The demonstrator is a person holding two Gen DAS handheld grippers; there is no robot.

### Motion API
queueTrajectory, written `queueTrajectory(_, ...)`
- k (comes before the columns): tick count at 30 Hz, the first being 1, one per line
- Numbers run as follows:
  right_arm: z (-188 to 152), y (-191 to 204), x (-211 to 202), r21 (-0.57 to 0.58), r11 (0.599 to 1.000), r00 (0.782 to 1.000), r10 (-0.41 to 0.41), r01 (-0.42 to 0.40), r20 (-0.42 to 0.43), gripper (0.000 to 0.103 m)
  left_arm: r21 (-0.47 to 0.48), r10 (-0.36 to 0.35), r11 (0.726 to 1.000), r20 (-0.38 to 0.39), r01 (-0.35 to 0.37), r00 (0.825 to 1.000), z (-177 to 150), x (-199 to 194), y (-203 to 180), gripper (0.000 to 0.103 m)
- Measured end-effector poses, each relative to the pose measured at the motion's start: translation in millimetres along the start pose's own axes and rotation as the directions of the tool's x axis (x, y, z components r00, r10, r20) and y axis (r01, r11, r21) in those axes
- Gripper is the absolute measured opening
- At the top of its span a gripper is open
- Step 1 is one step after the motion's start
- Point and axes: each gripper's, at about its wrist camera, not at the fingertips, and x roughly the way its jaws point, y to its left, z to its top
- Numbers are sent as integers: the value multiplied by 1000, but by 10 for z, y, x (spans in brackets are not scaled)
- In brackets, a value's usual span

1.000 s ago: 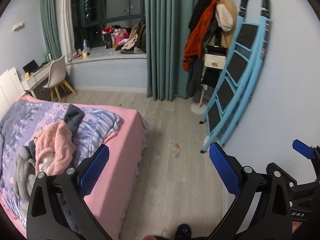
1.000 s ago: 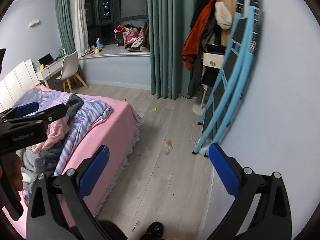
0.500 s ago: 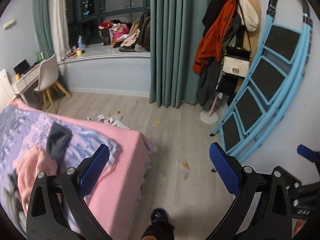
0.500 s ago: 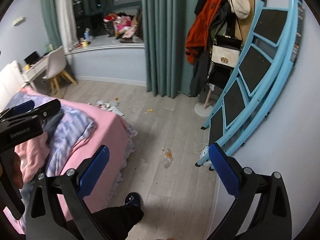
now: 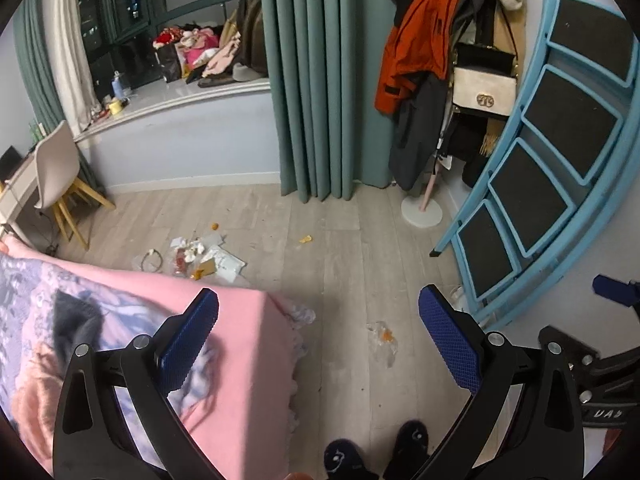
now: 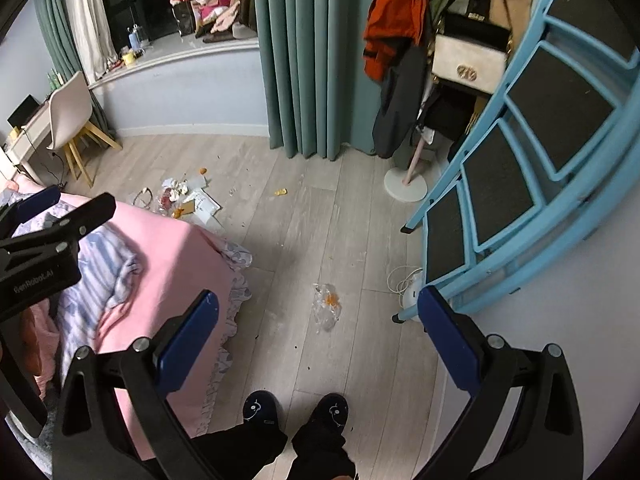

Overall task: Collect trash
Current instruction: 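Lower both tools toward the clear plastic bag with orange snacks, then grasp the clear plastic bag with the right tool and lift it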

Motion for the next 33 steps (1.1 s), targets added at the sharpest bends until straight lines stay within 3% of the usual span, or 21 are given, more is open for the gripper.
queueTrajectory(7, -155, -222, 939, 2, 1000, 999, 17, -17, -47, 96, -17, -13, 1000, -33, 13, 999, -200, 877, -272, 97)
queueTrajectory(16, -650, -295, 2423, -36, 998, 996, 43, -46, -85, 96, -15, -31, 999, -113, 29, 993, -1023, 2328, -538, 97)
queueTrajectory(24, -1071, -344, 3627, -83, 995, 997, 44, -49, -59, 96, 2, -48, 999, -115, 49, 992, -1677, 3474, -547, 97)
queueTrajectory(33, -1524, -389, 5107, -188, 979, 993, 57, -75, -99, 96, 66, -101, 992, -85, 106, 991, -2326, 4711, -607, 97)
